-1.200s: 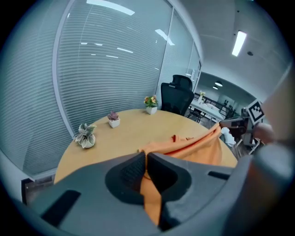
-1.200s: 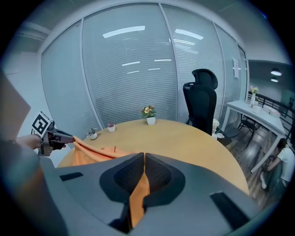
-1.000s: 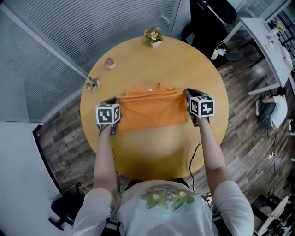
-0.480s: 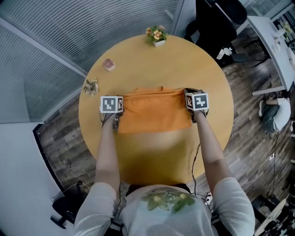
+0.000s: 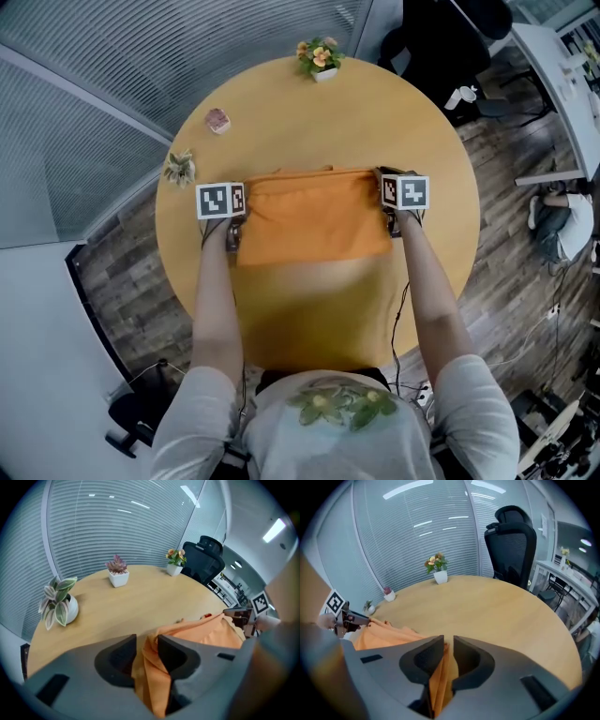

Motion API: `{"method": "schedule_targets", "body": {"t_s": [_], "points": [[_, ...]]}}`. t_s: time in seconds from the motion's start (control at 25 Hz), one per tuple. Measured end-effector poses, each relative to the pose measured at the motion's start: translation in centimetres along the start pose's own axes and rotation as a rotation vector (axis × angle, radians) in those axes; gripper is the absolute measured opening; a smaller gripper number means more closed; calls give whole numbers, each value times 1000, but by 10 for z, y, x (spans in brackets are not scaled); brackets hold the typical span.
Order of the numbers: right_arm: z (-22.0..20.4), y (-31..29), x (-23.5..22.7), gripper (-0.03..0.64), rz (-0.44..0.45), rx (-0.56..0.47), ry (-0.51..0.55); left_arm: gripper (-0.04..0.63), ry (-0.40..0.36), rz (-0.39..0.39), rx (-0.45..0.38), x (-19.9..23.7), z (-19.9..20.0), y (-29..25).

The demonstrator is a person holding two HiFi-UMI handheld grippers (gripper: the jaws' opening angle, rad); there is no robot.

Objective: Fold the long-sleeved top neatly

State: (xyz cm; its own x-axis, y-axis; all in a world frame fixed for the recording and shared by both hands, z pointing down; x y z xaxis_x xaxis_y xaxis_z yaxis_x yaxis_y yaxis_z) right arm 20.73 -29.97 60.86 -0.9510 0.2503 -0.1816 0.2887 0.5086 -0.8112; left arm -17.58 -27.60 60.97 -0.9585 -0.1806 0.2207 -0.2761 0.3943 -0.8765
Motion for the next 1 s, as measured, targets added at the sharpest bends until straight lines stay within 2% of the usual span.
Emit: {"method": "schedule_targets", "body": {"t_s": [0.08, 0.16, 0.24, 0.32, 0.44, 0.52, 0.6, 0.68, 0.84, 1.0], "points": [[8, 9, -1, 120, 22, -43, -39, 144, 25, -8, -42, 4, 5, 10], [14, 22, -2, 121, 35, -86, -49, 160, 49, -9, -96, 6, 8, 23], [15, 35, 2, 121, 47, -119, -33, 161, 35, -5, -138, 3, 8, 37], [12, 43, 12, 120, 79, -128, 16, 160, -32, -35, -137, -8, 2, 45], [4, 41, 33, 87, 137, -87, 127, 159, -167, -136, -62, -33, -12, 40], [1, 32, 43, 60, 152, -45, 187, 157, -257, -163, -7, -46, -16, 29], [-1, 19, 49, 46, 154, 2, 227, 141, -338, -148, 34, -55, -14, 17], [-1, 5, 48, 37, 119, 45, 255, 132, -380, -134, 59, -59, -7, 8], [4, -13, 30, 31, -1, 106, 264, 88, -385, -40, 68, -48, 11, -10], [1, -29, 20, 31, -21, 158, 256, 80, -403, 15, 96, -32, 15, -28]]}}
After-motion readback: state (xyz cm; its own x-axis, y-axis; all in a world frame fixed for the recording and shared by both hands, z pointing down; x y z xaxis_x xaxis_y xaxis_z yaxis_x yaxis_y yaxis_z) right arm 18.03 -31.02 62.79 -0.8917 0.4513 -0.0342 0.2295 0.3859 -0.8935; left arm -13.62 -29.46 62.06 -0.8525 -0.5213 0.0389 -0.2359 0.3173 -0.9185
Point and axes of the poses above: the fingertips, and each gripper's own axes: y backward along the fingers, x to its left, z out of its top, the point moved 5 cm from there along y, backward along the fingers, and after that the axes turned 2 degrees about x, right-handed, at the moved point
